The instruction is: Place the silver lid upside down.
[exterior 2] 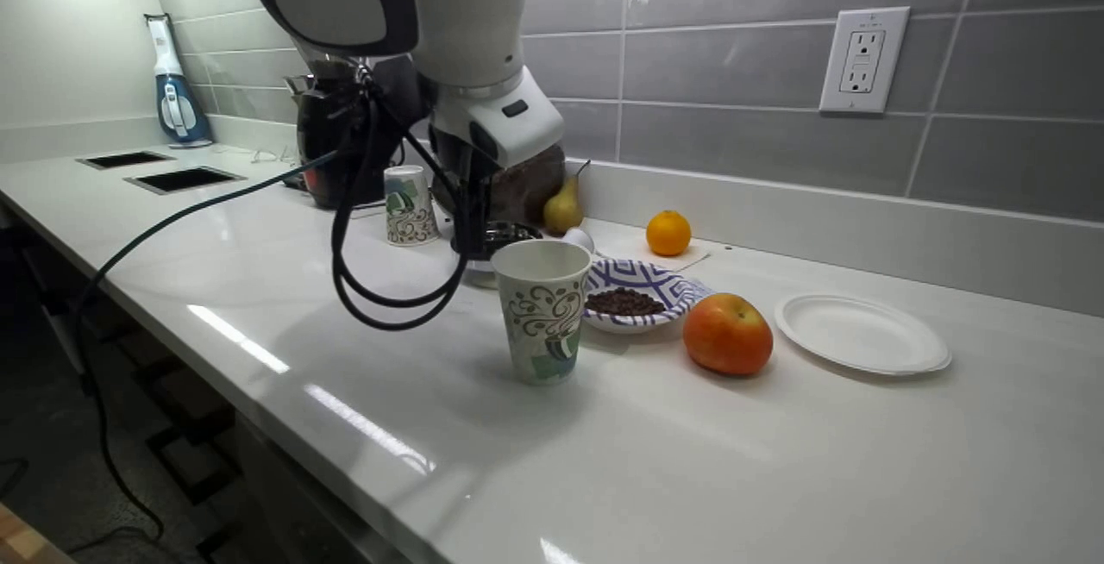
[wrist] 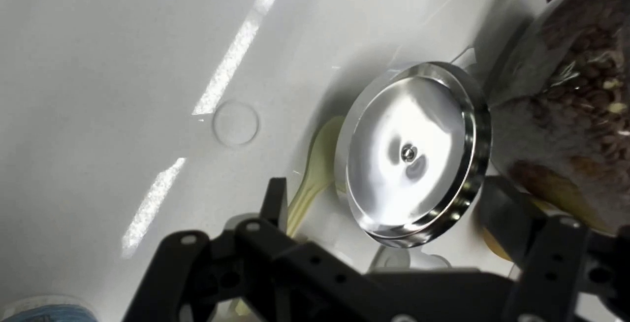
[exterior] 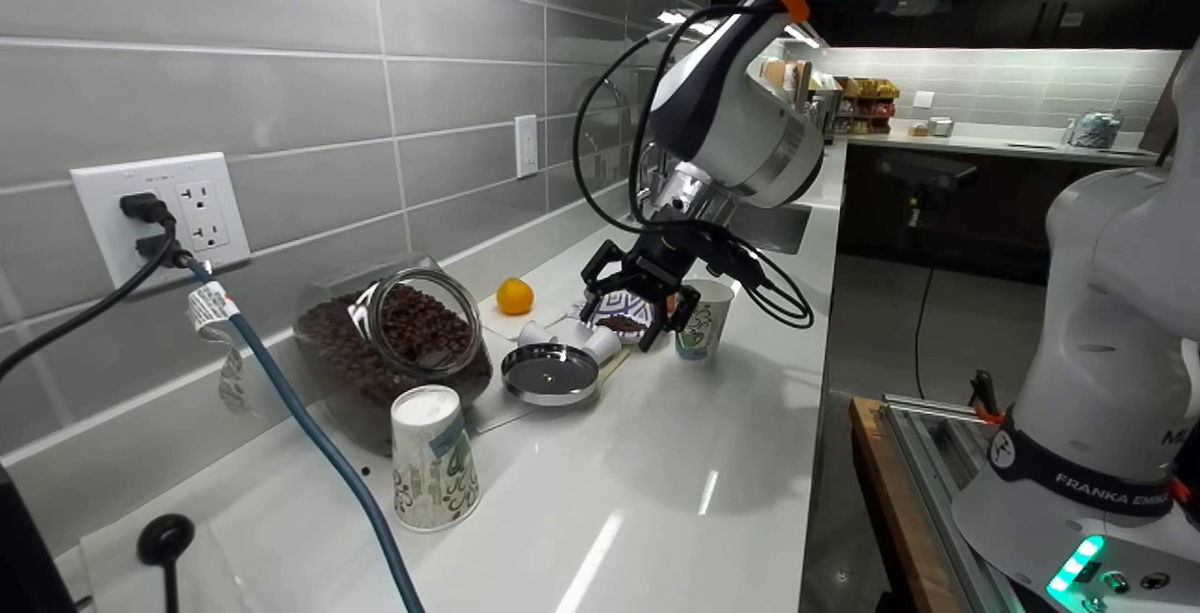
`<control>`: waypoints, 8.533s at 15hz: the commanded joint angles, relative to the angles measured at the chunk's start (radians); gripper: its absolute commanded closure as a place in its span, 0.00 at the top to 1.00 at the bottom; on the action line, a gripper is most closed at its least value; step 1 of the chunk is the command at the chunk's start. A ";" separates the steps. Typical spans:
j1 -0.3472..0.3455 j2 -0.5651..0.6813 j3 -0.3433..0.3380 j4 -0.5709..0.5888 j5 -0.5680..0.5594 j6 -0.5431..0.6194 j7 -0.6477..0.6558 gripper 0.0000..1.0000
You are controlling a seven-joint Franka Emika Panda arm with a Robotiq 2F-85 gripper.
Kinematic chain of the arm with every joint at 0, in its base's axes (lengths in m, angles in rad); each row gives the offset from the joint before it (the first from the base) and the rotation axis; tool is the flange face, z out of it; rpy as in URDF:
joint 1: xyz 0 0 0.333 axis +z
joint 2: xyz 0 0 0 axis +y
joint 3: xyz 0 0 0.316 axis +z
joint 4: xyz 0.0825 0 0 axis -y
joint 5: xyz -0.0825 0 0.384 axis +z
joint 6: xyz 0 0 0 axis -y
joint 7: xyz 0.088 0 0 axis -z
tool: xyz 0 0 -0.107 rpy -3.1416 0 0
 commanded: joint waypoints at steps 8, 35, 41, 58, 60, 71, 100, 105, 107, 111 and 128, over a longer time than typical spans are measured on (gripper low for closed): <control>0.002 0.205 0.010 0.134 0.110 0.045 -0.251 1.00; 0.003 0.335 0.073 0.272 0.331 0.082 -0.486 0.03; 0.021 0.292 0.087 0.250 0.312 0.108 -0.484 0.03; 0.295 0.198 0.131 -0.047 0.250 0.854 -0.480 0.03; 0.326 0.202 0.148 -0.020 0.394 0.944 -0.639 0.03; 0.395 0.233 0.211 0.123 0.524 1.316 -1.293 0.03; 0.409 0.569 0.184 0.221 0.049 1.429 -1.505 0.03; 0.422 0.600 0.165 0.233 0.015 1.431 -1.509 0.12; 0.425 0.607 0.160 0.238 0.009 1.431 -1.506 0.18; 0.428 0.615 0.156 0.247 0.008 1.430 -1.506 0.38; 0.418 0.600 0.177 0.258 0.026 1.346 -1.427 1.00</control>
